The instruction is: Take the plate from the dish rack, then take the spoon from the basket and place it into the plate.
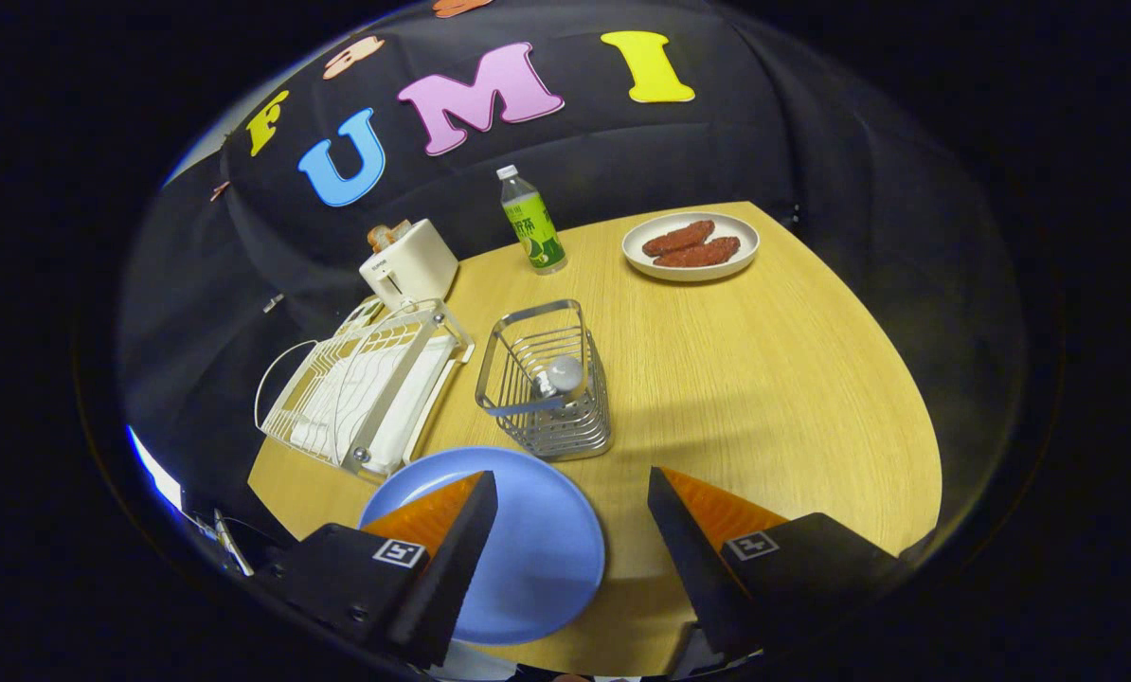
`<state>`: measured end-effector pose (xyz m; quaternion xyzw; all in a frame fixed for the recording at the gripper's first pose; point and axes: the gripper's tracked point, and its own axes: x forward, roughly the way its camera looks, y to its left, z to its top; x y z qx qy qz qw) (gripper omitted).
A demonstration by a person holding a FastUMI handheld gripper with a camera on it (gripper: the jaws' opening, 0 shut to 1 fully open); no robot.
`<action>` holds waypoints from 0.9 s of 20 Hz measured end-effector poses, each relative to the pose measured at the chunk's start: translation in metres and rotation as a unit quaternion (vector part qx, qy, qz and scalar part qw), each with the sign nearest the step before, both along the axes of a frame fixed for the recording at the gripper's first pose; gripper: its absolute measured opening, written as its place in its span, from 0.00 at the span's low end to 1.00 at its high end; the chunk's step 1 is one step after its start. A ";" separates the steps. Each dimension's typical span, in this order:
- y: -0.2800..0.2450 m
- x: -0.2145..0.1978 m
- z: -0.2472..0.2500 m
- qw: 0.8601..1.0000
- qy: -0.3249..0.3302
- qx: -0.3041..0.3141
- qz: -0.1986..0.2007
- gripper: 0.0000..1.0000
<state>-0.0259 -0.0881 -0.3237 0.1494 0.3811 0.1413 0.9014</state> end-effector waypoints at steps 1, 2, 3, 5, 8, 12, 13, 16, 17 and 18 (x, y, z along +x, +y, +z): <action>-0.002 0.003 0.006 1.000 -0.016 -0.003 0.004 0.99; -0.004 0.006 0.012 0.999 -0.034 -0.006 0.007 0.98; -0.003 0.009 0.019 0.999 -0.052 -0.007 0.011 0.98; -0.001 0.016 0.031 0.996 -0.088 -0.008 0.021 0.99; 0.004 0.035 0.042 0.988 -0.147 -0.020 0.035 0.98; 0.012 0.057 0.042 0.976 -0.206 -0.044 0.054 0.98; 0.014 0.059 0.038 0.975 -0.210 -0.047 0.058 0.99; 0.019 0.072 0.029 0.970 -0.225 -0.061 0.070 0.96; 0.019 0.074 0.023 0.969 -0.225 -0.067 0.072 0.85; 0.020 0.077 0.020 0.969 -0.227 -0.069 0.074 0.78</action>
